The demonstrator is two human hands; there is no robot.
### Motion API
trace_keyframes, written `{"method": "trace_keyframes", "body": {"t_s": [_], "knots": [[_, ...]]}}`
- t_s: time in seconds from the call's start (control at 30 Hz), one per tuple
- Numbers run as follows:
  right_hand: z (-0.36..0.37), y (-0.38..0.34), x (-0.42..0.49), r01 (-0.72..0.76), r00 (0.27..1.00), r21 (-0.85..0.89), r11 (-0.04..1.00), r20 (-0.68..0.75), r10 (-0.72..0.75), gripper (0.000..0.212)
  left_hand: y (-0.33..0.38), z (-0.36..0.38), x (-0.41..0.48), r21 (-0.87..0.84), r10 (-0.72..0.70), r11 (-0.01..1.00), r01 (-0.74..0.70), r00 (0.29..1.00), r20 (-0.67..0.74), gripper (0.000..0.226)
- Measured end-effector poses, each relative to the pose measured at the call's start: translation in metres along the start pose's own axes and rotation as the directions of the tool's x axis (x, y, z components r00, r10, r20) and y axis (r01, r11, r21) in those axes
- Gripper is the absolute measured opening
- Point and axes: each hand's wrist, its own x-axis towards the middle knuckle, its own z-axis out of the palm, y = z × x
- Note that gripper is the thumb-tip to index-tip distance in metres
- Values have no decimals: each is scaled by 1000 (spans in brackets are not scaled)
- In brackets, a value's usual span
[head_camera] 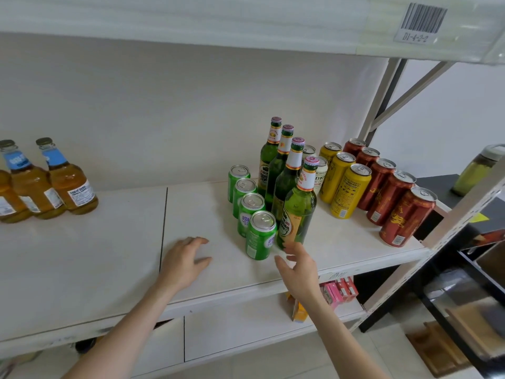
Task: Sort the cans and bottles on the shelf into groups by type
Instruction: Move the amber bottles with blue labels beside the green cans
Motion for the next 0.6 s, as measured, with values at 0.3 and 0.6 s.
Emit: {"method": "trace_keyframes", "body": {"t_s": [0.3, 0.6], "knots": [[18, -16, -62, 284, 958, -629, 723, 150, -246, 55, -19, -28, -71, 385, 125, 913, -131, 991, 41, 50], [48, -54, -135, 404, 913, -699, 590, 267, -309, 57, -34, -56, -154, 494, 83, 863, -106, 994, 69, 51]]}}
